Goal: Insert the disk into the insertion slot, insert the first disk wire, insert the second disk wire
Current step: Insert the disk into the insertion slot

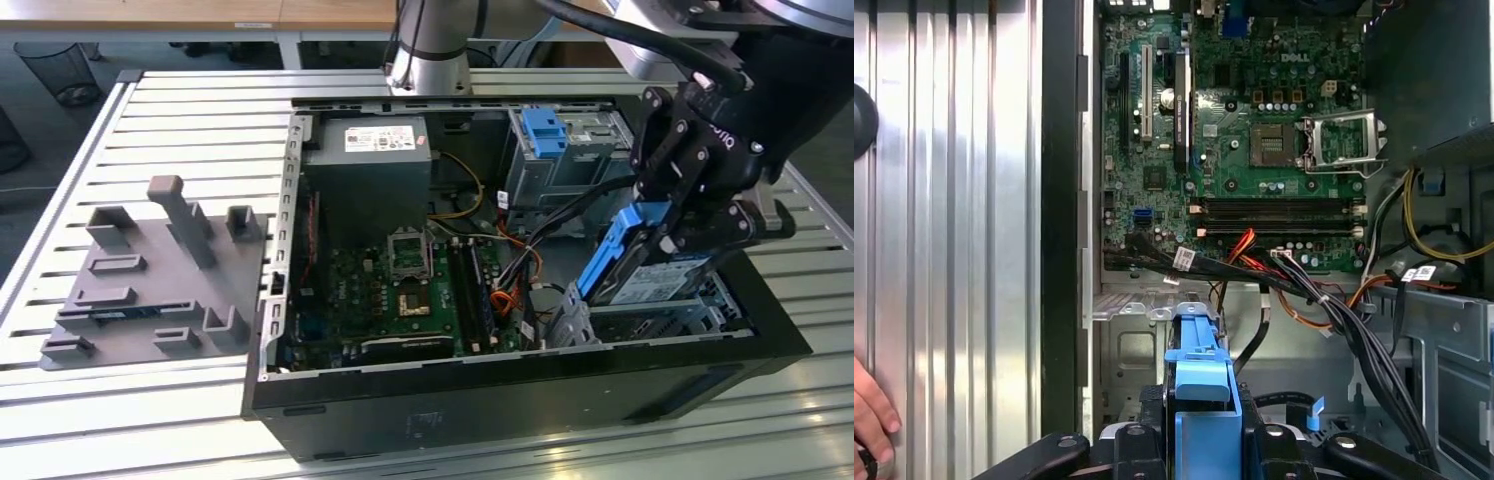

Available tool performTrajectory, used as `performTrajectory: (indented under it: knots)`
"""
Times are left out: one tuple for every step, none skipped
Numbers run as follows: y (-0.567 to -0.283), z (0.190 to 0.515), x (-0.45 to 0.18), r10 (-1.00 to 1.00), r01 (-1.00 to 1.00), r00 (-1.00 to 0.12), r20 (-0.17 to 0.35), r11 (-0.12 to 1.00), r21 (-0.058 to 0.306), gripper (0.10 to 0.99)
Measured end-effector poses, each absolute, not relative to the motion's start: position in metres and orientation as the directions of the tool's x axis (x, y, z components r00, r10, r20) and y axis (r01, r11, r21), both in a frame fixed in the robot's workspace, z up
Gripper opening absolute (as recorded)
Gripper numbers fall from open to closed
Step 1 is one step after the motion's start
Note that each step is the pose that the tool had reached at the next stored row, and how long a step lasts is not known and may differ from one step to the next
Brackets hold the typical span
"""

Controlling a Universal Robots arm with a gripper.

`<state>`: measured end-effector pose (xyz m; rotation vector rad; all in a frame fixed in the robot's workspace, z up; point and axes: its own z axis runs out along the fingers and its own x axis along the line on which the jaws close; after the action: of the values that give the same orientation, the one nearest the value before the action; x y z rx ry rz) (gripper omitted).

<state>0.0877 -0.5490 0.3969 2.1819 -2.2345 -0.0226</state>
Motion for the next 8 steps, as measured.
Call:
performTrajectory:
  knots:
    - [-0.5490,0.3965,0.0877,-1.000,-0.999,-0.024,0.003,0.024,0.023,0.365]
    - [-0.5490,0.3962,0.0877,-1.000,-0.999,-0.024,0.003,0.024,0.023,0.365]
    - [-0.5489,0.3959,0.0877,-1.000,-0.999,-0.024,0.003,0.024,0.023,0.365]
    - [-0.5490,0.3956,0.0877,-1.000,-0.999,-0.024,0.003,0.024,0.023,0.365]
    - [-0.5489,0.3952,0.0877,-1.000,-0.999,-0.024,0.003,0.024,0.023,0.365]
    - [-0.5490,0.3949,0.0877,-1.000,-0.999,-0.024,0.003,0.024,0.023,0.365]
    - [-0.5490,0.3945,0.0877,-1.000,-0.999,-0.024,0.003,0.024,0.023,0.365]
    - [-0.5490,0.3941,0.0877,-1.000,-0.999,-0.024,0.003,0.024,0.023,0.365]
